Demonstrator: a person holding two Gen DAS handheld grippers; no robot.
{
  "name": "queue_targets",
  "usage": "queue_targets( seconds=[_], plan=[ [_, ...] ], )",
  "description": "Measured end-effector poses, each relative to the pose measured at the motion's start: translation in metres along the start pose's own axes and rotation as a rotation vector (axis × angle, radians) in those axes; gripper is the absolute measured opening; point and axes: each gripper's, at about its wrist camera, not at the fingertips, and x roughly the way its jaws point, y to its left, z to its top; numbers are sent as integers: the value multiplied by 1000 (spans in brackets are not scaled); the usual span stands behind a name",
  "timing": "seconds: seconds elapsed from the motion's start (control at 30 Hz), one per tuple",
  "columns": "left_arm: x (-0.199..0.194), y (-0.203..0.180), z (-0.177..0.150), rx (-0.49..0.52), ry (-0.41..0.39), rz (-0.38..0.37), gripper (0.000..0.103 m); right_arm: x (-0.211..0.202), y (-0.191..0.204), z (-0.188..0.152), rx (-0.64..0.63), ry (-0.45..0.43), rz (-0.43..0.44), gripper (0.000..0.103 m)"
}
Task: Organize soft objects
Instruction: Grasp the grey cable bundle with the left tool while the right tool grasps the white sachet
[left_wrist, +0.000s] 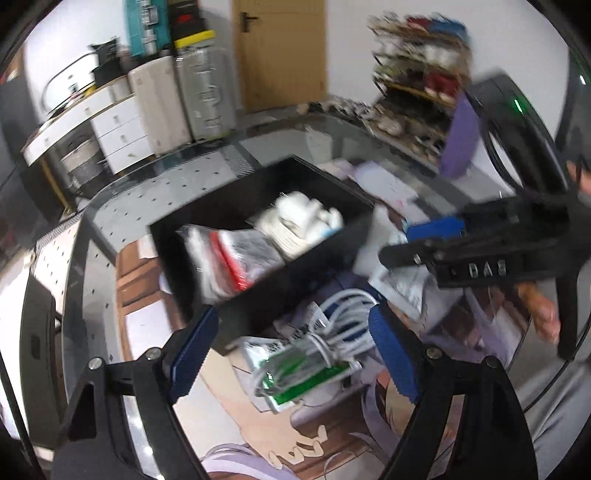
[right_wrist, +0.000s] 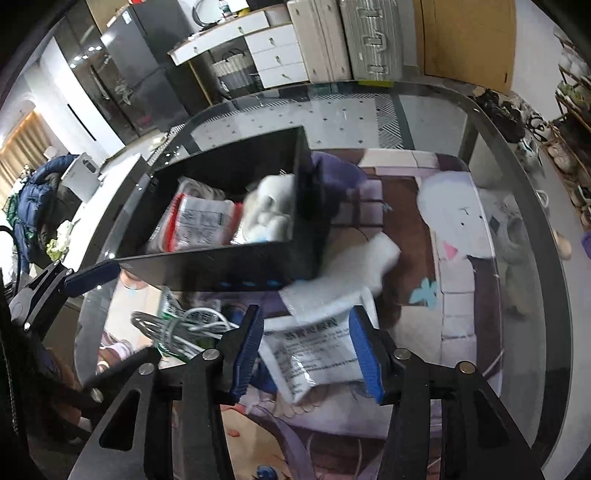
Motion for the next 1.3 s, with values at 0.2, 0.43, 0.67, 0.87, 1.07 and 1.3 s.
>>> queue_targets(
  seconds=[0.2, 0.43, 0.67, 0.87, 1.07, 1.3],
  plan=[
    [26, -19, -5, 72, 52, 48, 84, 4, -13, -3, 20, 10, -21, 60],
    [33, -26, -11, 100, 91, 29, 84, 0, -21, -5, 46, 7, -3, 72],
    [31, -34, -20, 125, 119, -8, 67, 5, -18, -6, 8, 0, -5, 83],
    [24, -18, -17, 47, 132, -96, 24, 11, -6, -9, -78, 8, -24, 83],
    [27, -30, -26, 113, 152, -41, 43, 14, -15, -7, -48, 16, -11, 83],
    [40, -34, -23, 99, 158, -2, 24, 20, -14, -9, -70, 43, -10, 83]
  ],
)
